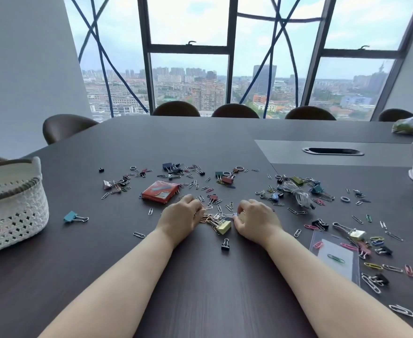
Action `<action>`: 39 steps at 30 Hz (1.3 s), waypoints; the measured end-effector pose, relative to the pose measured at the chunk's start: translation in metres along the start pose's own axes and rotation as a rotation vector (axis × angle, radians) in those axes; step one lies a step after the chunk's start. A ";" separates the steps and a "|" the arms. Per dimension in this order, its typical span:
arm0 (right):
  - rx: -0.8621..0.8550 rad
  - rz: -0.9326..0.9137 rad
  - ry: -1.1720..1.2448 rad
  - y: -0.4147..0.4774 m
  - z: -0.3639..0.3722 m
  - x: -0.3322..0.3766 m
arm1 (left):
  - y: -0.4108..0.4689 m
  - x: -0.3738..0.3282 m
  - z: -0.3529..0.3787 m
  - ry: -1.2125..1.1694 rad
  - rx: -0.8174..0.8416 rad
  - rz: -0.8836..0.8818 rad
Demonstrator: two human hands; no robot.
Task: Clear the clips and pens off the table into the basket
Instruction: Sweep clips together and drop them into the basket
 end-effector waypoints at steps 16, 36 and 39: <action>-0.074 -0.147 0.564 0.030 -0.031 0.172 | -0.051 0.109 -0.170 -0.031 -0.416 -0.162; -0.005 -0.258 0.668 0.040 0.019 0.321 | -0.123 0.288 -0.230 -0.047 0.110 -0.554; -0.005 -0.287 0.695 0.039 0.025 0.333 | -0.131 0.288 -0.232 -0.001 0.102 -0.520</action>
Point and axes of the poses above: each hand's wrist, its own y-axis towards the middle knuckle, its own z-axis out of the palm, x = y × z, the point moved 3 cm from there along y, towards the middle knuckle, and after that the axes turned 4 degrees about y, right-handed, at the moved point
